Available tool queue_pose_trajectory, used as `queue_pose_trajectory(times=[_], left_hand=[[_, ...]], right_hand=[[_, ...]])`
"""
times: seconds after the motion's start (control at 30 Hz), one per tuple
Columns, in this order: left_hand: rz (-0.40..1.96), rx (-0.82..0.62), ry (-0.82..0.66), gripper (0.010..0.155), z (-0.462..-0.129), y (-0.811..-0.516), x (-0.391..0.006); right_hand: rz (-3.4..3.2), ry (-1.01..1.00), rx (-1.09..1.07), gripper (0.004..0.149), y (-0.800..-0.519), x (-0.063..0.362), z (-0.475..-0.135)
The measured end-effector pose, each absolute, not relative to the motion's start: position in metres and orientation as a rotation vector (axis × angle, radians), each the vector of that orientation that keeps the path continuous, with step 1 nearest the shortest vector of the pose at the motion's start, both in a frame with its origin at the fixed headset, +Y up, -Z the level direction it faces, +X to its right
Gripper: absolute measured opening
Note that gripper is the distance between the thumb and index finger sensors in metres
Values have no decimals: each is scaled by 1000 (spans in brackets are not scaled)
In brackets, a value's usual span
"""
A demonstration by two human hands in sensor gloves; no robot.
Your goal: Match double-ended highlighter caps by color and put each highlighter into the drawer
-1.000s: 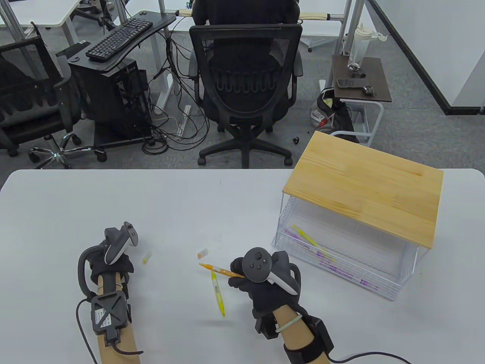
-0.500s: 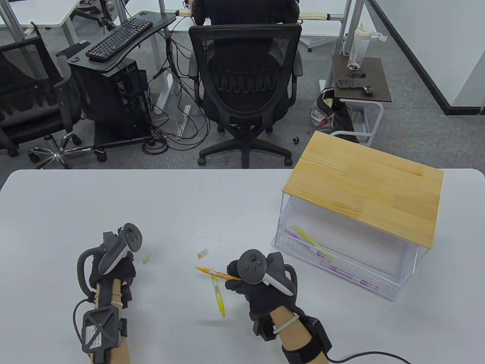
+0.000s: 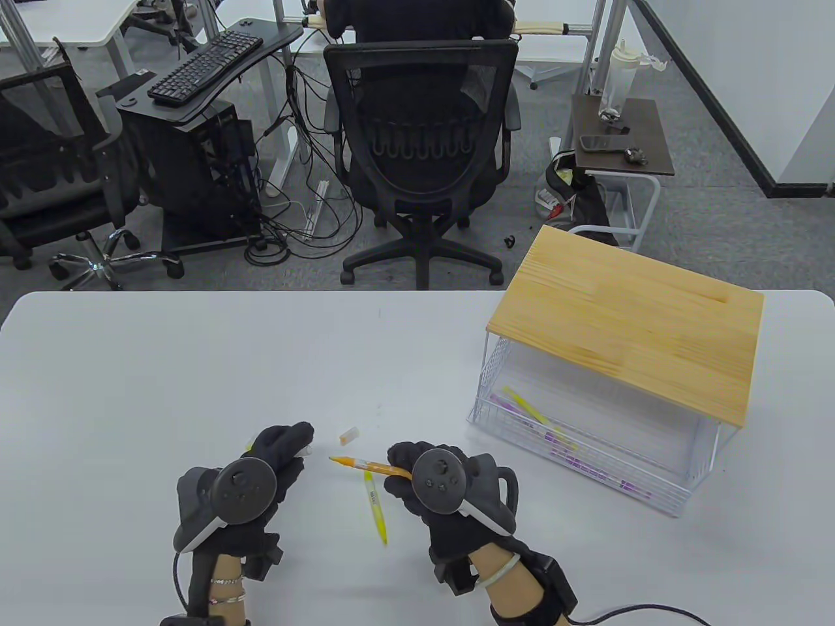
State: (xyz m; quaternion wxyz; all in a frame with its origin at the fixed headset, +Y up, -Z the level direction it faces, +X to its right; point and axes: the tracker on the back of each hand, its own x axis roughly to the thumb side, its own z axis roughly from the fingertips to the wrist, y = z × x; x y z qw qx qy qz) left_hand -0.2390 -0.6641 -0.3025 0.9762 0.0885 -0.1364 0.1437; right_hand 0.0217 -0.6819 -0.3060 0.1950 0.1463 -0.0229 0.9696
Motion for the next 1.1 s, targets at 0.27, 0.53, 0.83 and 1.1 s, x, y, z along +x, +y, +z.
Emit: queue_pose_trajectory(times=[0.27,0.53,0.83,1.1], left_hand=[[243,152,-303,49,-302,-665,-229],[280,112,-355,48,-306,-669,-223],[361,99,-413,49,-306,-671,-221],[372,125,-457,48,-302,-666,-218]], right_hand=[[2735,-68,424,47,-684,17,-304],[2721,-31,441,47,-687,18,-308],[2735,-61,432,48,-686,22,-306],[2728,-64,448,45,-684,24,-306]])
